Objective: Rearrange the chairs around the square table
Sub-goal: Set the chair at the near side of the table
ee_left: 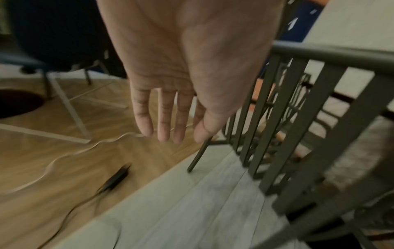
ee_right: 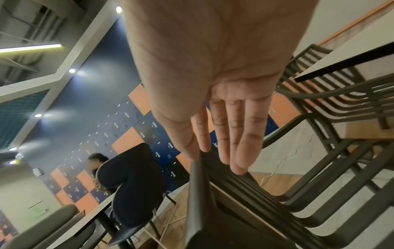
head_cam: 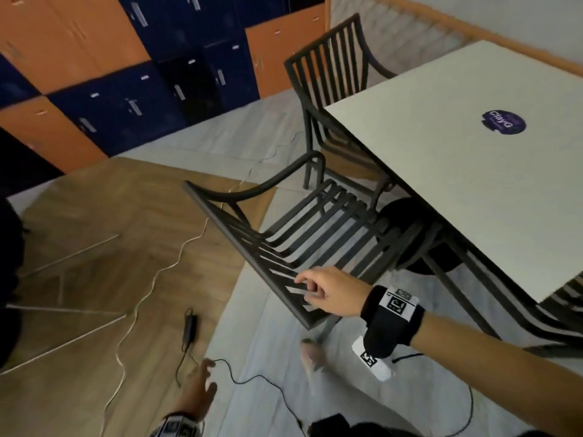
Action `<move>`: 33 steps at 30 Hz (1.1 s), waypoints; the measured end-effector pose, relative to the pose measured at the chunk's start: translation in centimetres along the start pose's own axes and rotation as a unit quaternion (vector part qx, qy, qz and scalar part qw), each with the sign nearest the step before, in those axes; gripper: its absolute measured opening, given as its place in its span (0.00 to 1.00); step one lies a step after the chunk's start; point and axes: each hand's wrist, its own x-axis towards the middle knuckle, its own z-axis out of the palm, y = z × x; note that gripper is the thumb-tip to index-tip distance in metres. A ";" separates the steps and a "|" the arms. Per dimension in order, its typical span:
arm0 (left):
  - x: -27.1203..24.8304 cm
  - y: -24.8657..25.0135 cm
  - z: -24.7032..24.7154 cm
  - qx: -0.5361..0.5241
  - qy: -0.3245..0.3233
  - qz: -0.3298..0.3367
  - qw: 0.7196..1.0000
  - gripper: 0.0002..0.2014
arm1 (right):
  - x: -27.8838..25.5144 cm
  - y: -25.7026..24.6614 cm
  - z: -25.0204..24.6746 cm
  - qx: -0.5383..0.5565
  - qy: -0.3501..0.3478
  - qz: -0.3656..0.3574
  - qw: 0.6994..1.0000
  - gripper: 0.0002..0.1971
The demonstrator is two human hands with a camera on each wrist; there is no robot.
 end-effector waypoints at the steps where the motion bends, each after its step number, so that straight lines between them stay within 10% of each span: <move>1: 1.1 0.9 -2.4 0.013 0.031 0.024 0.999 0.20 | 1.2 -0.7 0.4 0.001 -0.007 0.002 1.000 0.21; 10: 14.1 12.3 -22.5 0.101 0.212 0.257 0.937 0.32 | 9.4 -2.6 2.3 0.062 0.010 0.063 0.996 0.25; 22: 26.2 13.7 -27.8 0.334 0.019 0.476 0.813 0.13 | 10.9 -4.6 5.7 -0.027 -0.029 0.256 0.966 0.24; 33: 30.0 14.6 -30.4 0.397 -0.130 0.610 0.673 0.08 | 13.8 -11.5 10.0 -0.019 0.184 0.480 0.858 0.21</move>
